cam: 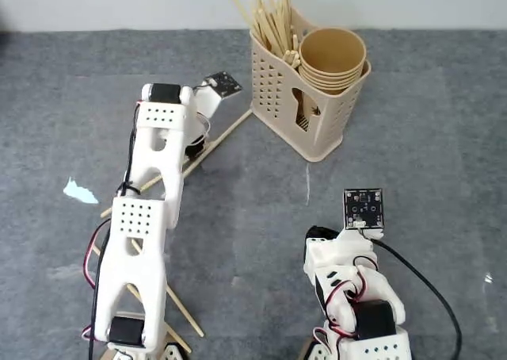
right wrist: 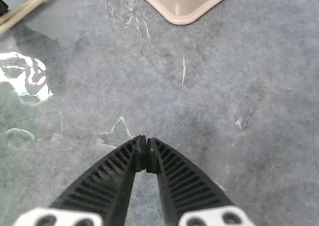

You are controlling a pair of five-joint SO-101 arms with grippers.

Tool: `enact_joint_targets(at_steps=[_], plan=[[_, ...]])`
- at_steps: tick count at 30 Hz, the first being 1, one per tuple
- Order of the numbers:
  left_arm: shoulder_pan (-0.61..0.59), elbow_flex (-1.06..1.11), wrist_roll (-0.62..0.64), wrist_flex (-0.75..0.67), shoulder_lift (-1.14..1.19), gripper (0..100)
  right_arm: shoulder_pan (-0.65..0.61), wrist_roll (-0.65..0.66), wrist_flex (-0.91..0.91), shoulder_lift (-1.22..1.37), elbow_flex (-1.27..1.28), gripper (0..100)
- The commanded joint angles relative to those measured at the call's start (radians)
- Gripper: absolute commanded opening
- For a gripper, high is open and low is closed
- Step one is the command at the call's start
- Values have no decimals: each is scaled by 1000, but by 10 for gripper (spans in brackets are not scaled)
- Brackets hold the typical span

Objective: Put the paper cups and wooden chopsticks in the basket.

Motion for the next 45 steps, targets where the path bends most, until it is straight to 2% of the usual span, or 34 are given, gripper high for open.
enact_joint_targets(at_steps=[1, 12, 18, 22, 31, 41, 45], plan=[[11, 62, 5, 31, -114, 13, -4, 0, -13, -10, -6, 15], [-8, 12, 11, 32, -210, 20, -5, 0, -13, -10, -6, 17], [3, 94, 9, 29, -210, 186, -5, 0, -13, -10, -6, 17], [12, 94, 2, 18, -210, 190, -5, 0, -13, -10, -6, 17], [21, 94, -32, -107, -146, 192, -5, 0, -13, -10, -6, 17], [25, 94, -51, -109, -28, 186, -7, 0, -64, -10, 44, 18], [31, 94, -77, -100, -17, 115, -7, 0, -64, -10, 44, 18]])
